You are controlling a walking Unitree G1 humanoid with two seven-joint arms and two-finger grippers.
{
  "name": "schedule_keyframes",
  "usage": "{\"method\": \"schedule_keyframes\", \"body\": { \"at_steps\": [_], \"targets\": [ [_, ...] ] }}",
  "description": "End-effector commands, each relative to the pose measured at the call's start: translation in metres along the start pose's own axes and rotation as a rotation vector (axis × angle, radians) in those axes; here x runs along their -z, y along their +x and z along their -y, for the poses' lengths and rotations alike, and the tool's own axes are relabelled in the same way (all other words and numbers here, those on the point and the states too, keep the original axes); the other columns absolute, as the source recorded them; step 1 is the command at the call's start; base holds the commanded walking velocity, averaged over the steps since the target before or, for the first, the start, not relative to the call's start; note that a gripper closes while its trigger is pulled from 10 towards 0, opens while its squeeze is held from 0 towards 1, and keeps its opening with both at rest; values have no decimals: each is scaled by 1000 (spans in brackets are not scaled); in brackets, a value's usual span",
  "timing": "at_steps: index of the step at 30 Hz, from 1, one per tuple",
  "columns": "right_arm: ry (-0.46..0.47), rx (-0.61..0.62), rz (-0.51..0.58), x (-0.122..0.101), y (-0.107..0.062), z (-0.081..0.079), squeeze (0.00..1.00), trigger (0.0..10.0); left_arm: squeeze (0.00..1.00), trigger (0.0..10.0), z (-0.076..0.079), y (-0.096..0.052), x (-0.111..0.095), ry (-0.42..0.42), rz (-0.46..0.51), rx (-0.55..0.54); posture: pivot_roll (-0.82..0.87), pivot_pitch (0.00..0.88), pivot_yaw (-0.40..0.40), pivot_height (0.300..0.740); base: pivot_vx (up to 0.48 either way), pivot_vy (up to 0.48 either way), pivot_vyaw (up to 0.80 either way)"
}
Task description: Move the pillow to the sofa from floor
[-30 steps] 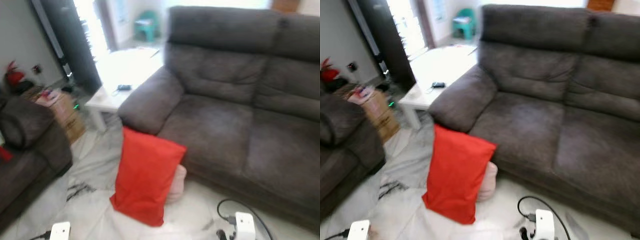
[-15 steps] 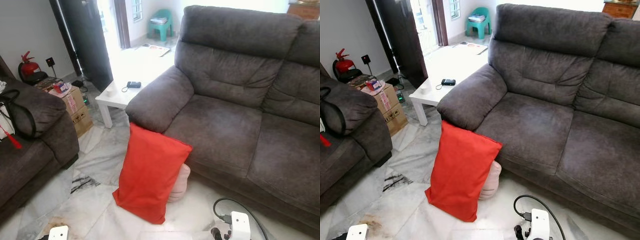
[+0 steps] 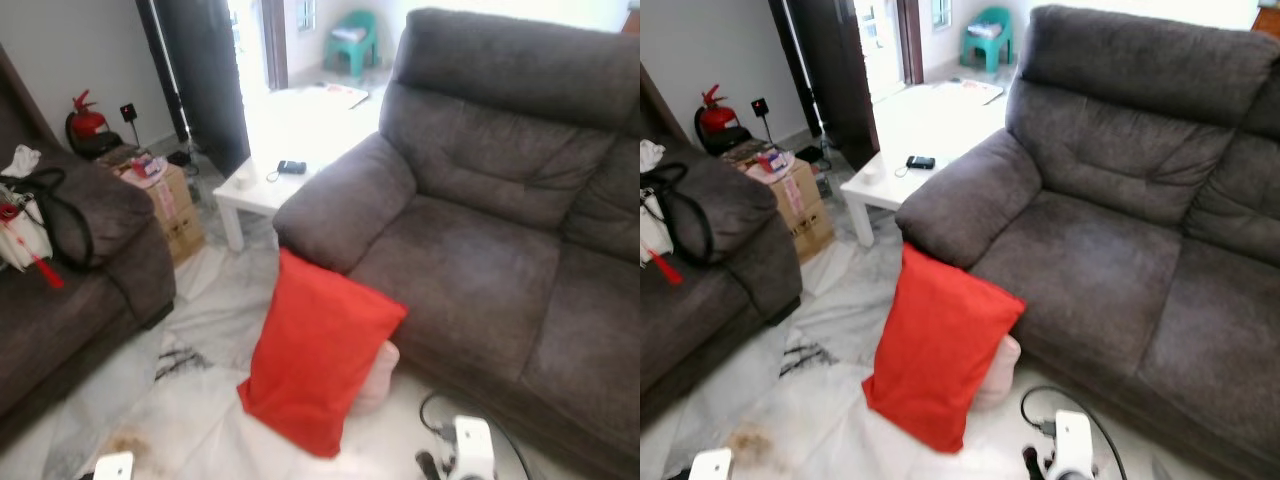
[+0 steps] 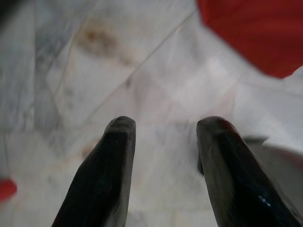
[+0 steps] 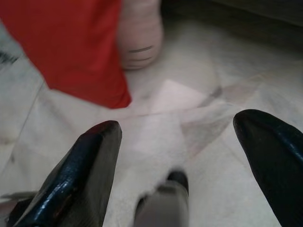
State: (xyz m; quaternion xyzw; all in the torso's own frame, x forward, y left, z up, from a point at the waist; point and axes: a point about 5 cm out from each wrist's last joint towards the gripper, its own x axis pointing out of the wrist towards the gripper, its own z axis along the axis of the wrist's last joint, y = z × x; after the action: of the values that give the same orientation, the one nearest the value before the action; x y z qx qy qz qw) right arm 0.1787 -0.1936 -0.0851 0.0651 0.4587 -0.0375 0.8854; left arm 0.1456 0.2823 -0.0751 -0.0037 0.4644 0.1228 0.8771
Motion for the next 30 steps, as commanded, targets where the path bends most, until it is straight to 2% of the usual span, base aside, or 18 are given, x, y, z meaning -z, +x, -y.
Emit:
{"method": "schedule_keyframes", "body": {
  "at_steps": [1, 9, 16, 22, 26, 30],
  "targets": [
    [22, 26, -11, 4, -2, 8, 0, 10000, 0, 10000, 4, 1, 1, -11, -3, 10, -2, 0, 19, 740, 341, 0, 0],
    [-13, 24, -7, 3, -2, 9, 0, 10000, 0, 10000, 4, 1, 1, -15, -3, 10, -1, 0, 15, 740, 339, 0, 0],
    [-12, 21, -8, 2, -2, 9, 0, 10000, 0, 10000, 4, 1, 1, -17, -3, 11, -2, 0, 14, 740, 337, 0, 800],
    [-1, 15, -13, 3, -2, 9, 0, 10000, 0, 10000, 4, 1, 1, -16, -3, 11, -3, 0, 14, 740, 341, 0, 0],
    [-26, 8, -9, 2, -2, 8, 0, 10000, 0, 10000, 4, 1, 1, -14, -4, 10, -2, 0, 14, 740, 337, 0, 800],
    [9, 9, -9, 4, -2, 8, 0, 10000, 0, 10000, 3, 0, 1, -11, -4, 4, 0, 0, 15, 740, 233, 0, 516]
  ]
}}
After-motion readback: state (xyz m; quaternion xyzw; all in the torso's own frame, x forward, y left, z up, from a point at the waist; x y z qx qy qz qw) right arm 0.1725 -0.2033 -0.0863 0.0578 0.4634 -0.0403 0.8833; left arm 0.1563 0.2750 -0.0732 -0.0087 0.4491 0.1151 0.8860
